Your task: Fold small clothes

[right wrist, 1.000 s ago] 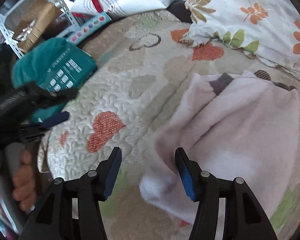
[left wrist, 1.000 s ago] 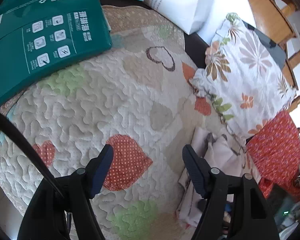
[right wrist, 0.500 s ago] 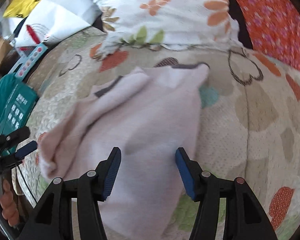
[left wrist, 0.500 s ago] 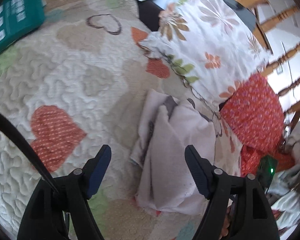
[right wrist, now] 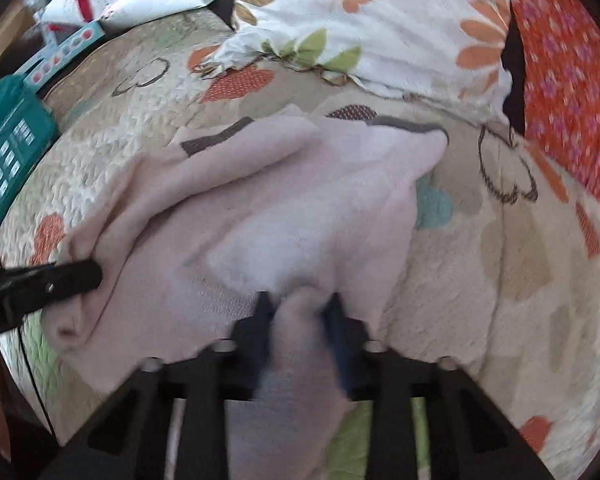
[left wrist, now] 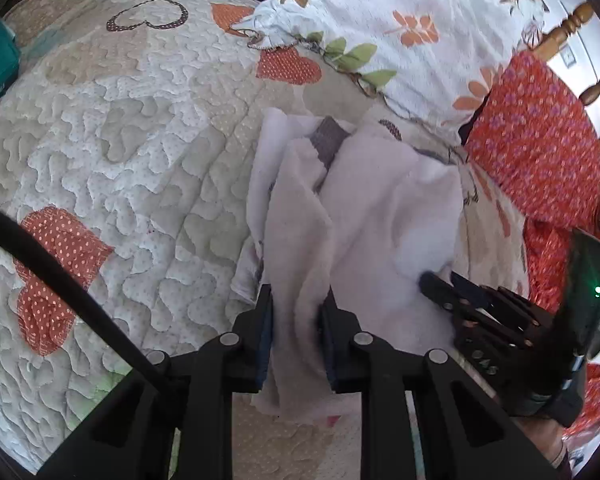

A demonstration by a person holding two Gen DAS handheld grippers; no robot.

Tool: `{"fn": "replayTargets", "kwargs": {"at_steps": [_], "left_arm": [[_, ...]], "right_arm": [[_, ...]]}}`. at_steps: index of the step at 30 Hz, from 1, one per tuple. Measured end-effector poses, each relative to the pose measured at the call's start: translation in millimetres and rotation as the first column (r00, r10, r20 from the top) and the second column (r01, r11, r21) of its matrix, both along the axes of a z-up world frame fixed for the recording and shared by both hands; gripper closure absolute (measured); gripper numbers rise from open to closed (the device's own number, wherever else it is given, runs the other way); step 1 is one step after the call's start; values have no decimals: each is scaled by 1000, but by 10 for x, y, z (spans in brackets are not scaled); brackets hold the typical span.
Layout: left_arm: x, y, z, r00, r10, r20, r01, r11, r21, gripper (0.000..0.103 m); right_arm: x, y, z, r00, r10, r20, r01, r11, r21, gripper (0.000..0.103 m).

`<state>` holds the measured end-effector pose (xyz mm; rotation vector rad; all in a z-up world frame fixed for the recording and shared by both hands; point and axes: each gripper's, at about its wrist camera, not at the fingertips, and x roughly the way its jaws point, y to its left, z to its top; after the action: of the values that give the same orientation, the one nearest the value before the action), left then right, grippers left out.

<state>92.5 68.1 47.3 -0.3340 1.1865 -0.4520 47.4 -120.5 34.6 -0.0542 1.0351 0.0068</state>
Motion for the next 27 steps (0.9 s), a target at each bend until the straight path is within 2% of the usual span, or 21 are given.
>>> {"fn": "replayTargets", "kwargs": {"at_steps": [3, 6, 8, 10, 12, 15, 17, 20, 23, 27], "left_arm": [[-15, -5, 46, 1000, -6, 6, 7, 998, -68, 83], [-30, -115, 45, 999, -35, 3, 35, 995, -91, 83], [-50, -191, -16, 999, -45, -15, 45, 998, -37, 83], [-50, -237, -126, 999, -37, -38, 40, 997, 61, 83], [-63, -230, -185, 998, -35, -46, 40, 995, 96, 83], [-68, -177, -178, 998, -31, -46, 34, 996, 79, 83], [-66, -143, -169, 998, -27, -49, 30, 997, 70, 83], [-28, -78, -162, 997, -17, -74, 19, 999, 26, 79], [-5, 42, -128, 996, 2, -92, -5, 1000, -28, 72], [20, 304, -49, 994, 81, -79, -85, 995, -52, 59]], "right_arm": [[-57, -191, 122, 1000, -25, 13, 25, 1000, 12, 91], [-143, -428, 111, 997, -81, 15, 81, 997, -6, 93], [-182, -575, 19, 993, -118, 4, 118, 993, -24, 94], [-213, -627, -43, 995, -104, -10, 104, 995, 5, 92], [-249, -612, 25, 997, -74, 4, 74, 997, 13, 88], [-326, -536, 247, 997, -55, 56, 56, 998, -19, 79], [-390, -462, 448, 990, -45, 133, 50, 998, -30, 70], [-379, -346, 580, 985, -22, 174, 19, 1000, 22, 70], [-174, -189, 489, 992, 18, 123, -30, 995, 97, 70], [169, 30, 237, 997, 30, 67, -35, 996, 80, 75]]}}
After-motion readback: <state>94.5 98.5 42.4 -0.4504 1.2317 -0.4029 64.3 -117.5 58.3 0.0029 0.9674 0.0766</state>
